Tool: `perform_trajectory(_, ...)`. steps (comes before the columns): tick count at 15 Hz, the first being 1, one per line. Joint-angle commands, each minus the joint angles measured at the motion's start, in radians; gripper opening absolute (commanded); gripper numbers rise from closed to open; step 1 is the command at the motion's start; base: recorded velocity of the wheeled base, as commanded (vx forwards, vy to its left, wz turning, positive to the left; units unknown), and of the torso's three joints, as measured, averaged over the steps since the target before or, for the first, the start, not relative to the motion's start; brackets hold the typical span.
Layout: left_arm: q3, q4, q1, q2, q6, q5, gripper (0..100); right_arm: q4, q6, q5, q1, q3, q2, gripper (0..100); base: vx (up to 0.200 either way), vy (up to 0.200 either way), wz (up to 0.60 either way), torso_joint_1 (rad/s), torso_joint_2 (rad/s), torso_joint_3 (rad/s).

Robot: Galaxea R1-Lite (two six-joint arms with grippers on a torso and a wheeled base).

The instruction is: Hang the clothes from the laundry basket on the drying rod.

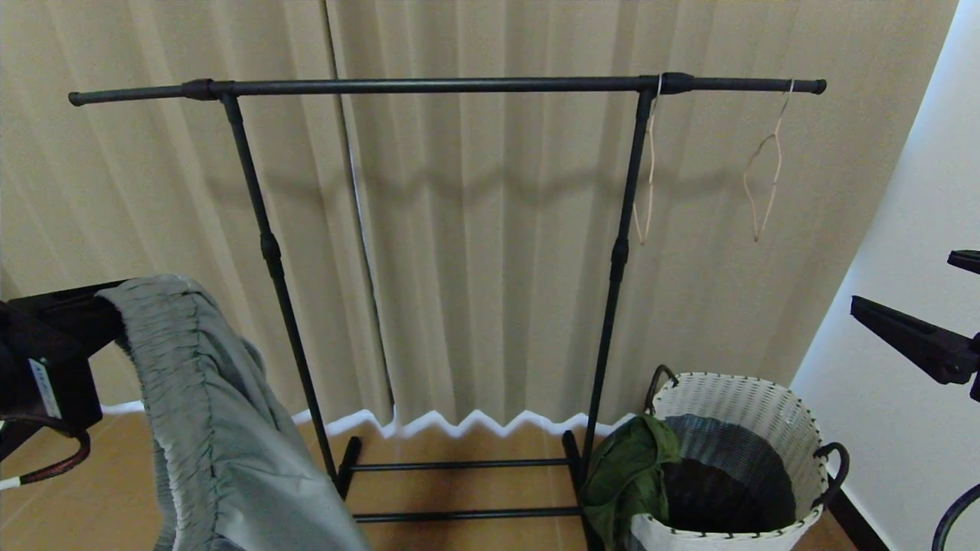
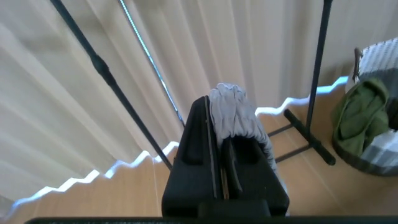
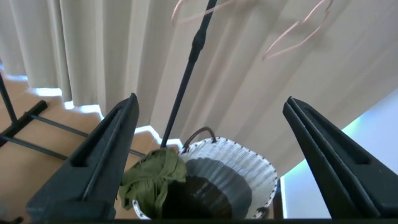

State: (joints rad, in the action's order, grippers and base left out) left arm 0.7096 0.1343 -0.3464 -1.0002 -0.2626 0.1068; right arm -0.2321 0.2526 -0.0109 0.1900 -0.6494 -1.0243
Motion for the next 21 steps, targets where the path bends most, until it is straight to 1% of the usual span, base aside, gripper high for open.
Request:
perform_trajectory(1,-0.004,0.001,-0.002,0.005,0.000,-0.001,0,-0.001,0.001,0.000,0.000,0.000,-0.004,100,0.000,0.000,0.00,0.168,-0.47,-0.310)
perform_trajectory(2,-0.004,-0.001,-0.003,0.008,0.000,-0.006,0,-0.001,0.001,0.000,0.000,0.000,-0.004,100,0.000,0.000,0.00,0.178,-0.47,-0.300)
perform_trajectory(4,-0.002,-0.004,0.001,0.020,0.002,-0.075,0,-0.001,0.001,0.000,0.000,0.004,-0.004,100,0.000,0.000,0.00,0.183,-0.47,-0.300)
perform_trajectory(5,-0.002,-0.004,0.003,0.020,0.002,-0.084,0,-0.001,0.001,0.000,0.000,0.005,-0.005,100,0.000,0.000,0.00,0.198,-0.47,-0.300)
perform_trajectory(11,-0.018,0.013,0.001,0.017,-0.003,-0.090,0,-0.003,0.002,0.003,0.000,0.011,-0.010,100,0.000,0.000,0.00,0.209,-0.50,-0.294)
perform_trajectory(13,-0.035,0.016,0.003,0.023,-0.024,-0.088,0,-0.003,0.002,0.008,-0.001,0.007,-0.008,100,0.000,0.000,0.00,0.222,-0.52,-0.295)
perform_trajectory(17,-0.035,0.018,0.004,0.029,-0.032,-0.087,0,-0.001,0.001,0.005,-0.017,0.007,-0.031,100,0.000,0.000,0.00,0.245,-0.55,-0.304)
perform_trajectory(21,-0.045,0.018,0.007,0.045,-0.032,-0.087,0,0.008,-0.003,0.006,-0.021,0.008,-0.057,100,0.000,0.000,0.00,0.083,-0.17,-0.095)
